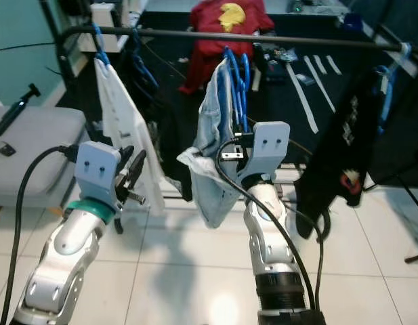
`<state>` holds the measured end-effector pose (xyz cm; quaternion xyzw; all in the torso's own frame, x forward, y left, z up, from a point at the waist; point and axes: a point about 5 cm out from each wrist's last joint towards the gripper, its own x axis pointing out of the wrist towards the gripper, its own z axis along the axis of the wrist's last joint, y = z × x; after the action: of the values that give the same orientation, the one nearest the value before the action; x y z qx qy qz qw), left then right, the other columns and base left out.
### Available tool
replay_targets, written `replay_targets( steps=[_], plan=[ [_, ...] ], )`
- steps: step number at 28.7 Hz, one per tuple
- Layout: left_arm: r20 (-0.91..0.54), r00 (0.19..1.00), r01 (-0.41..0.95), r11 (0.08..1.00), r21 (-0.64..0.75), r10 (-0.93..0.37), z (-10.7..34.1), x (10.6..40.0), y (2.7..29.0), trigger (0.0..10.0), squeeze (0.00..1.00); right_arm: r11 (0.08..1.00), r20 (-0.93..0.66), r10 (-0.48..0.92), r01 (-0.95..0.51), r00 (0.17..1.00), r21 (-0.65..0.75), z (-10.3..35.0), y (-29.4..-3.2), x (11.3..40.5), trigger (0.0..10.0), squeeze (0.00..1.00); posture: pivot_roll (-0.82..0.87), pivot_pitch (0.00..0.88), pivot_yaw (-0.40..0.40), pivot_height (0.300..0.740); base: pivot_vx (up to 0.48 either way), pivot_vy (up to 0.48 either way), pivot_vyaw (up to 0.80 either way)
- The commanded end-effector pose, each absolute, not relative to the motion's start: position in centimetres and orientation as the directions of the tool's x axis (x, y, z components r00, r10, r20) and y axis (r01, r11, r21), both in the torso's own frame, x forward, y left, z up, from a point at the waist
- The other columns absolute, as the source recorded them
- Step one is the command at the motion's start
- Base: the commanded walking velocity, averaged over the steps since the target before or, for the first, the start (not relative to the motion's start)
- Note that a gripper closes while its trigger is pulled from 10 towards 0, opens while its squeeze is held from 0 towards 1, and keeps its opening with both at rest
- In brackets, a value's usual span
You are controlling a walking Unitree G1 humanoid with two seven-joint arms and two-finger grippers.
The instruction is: Hang hanger
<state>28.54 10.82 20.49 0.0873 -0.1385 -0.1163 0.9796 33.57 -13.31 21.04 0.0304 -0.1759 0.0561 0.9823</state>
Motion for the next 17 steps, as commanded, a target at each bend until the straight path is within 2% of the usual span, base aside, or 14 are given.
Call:
replay_targets(
  steps=[1,9,17],
  plan=[
    [0.230,0.943,0.191,0.958,0.216,-0.240,20.0,28.5,11.3,10.0,0.00,0.989,0.388,0.113,-0.142,0.915,0.047,21.8,-12.9,33.3,10.0,0.00,-0.11,0.062,0.075,0.740,0.442,0.000,0.00],
    [0.235,0.937,0.208,0.955,0.211,-0.257,20.2,28.4,11.1,10.0,0.00,0.993,0.374,0.048,-0.083,0.926,0.080,21.1,-14.2,33.3,10.0,0.00,-0.12,0.067,0.077,0.740,0.402,0.000,0.00],
    [0.258,0.912,0.274,0.942,0.193,-0.319,20.6,27.8,10.2,10.0,0.00,0.993,0.337,-0.092,0.061,0.937,0.101,20.1,-16.3,33.6,10.0,0.00,-0.11,0.068,0.075,0.740,0.000,0.000,0.00]
  ],
)
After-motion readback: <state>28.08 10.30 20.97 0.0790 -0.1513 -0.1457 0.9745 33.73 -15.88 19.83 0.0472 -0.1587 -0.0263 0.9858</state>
